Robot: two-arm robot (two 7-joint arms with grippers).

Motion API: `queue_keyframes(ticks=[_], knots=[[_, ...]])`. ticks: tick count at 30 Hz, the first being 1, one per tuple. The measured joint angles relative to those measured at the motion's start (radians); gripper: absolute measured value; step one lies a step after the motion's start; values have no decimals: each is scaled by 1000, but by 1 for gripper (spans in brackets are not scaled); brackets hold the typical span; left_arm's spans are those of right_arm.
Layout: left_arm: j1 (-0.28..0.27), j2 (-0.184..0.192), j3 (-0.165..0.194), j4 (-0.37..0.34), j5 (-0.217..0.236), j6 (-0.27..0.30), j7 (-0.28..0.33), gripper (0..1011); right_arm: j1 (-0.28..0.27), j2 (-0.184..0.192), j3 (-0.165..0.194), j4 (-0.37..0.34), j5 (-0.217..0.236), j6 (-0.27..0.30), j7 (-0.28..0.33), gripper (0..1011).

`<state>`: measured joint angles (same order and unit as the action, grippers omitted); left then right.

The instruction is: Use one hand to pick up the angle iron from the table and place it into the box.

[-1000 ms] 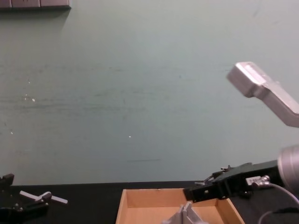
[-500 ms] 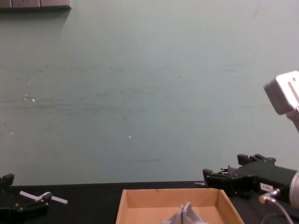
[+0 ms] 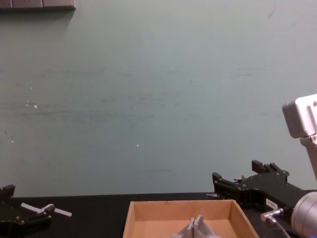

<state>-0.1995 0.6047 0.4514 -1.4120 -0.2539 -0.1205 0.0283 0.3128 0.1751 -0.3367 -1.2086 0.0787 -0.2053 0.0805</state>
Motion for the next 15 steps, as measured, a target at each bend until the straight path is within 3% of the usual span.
queue_keyframes(ticks=[15], knots=[[0, 0, 0, 0, 0, 0, 0, 1005, -2, -7, 6, 2, 1, 0, 0, 1000]])
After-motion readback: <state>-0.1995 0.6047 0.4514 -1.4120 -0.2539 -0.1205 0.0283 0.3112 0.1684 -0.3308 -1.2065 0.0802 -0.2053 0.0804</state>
